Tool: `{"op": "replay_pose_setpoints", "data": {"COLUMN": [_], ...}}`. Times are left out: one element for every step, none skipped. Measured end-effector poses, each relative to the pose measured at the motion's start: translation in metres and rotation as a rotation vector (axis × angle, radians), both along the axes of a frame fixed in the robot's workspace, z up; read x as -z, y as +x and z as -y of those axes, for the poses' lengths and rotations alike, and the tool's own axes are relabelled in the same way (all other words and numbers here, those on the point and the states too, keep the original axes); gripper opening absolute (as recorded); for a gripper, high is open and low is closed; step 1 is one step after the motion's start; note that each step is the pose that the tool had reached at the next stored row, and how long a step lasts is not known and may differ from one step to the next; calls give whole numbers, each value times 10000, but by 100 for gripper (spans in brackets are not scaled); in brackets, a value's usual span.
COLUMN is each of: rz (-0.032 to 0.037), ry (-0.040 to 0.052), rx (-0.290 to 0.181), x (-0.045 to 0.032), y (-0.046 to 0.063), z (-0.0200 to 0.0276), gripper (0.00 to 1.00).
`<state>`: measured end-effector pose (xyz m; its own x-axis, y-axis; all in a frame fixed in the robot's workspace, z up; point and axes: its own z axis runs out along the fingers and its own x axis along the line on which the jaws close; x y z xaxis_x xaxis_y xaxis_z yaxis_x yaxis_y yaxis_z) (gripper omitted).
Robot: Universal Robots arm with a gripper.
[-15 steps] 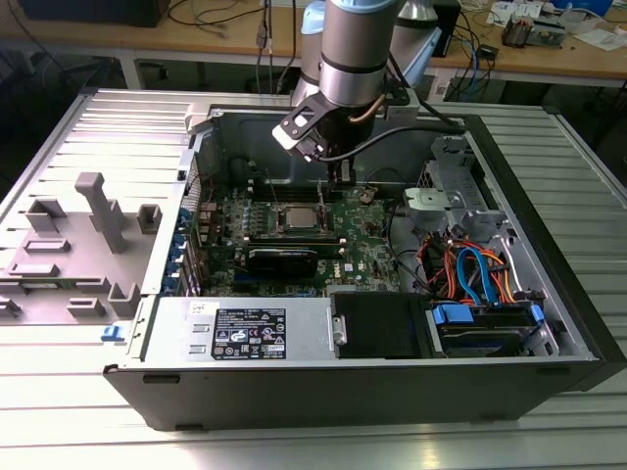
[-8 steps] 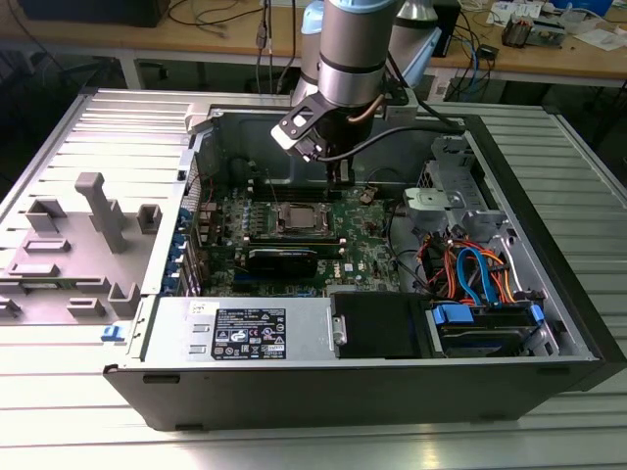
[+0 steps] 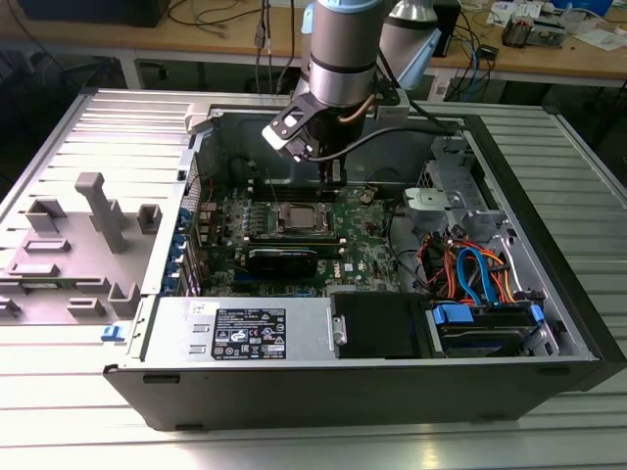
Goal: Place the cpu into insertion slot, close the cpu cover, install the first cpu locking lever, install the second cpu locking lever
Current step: 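Close the cpu cover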
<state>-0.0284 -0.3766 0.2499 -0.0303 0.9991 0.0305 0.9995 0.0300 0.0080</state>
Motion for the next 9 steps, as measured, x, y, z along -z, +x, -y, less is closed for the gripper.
{"op": "replay_pose_setpoints", "data": {"rz": [0, 0, 0, 0, 0, 1, 0, 0, 0], "ry": [1, 2, 2, 2, 3, 3, 2, 1, 2], "rx": [0, 0, 2, 1, 1, 1, 0, 1, 1], "x": [6, 11, 21, 29, 38, 46, 56, 71, 81], "y": [-20, -42, -79, -105, -132, -148, -164, -190, -206], "z": [0, 0, -1, -1, -1, -1, -1, -1, -1], "gripper": [11, 11, 11, 11, 11, 11, 11, 11, 11]}}
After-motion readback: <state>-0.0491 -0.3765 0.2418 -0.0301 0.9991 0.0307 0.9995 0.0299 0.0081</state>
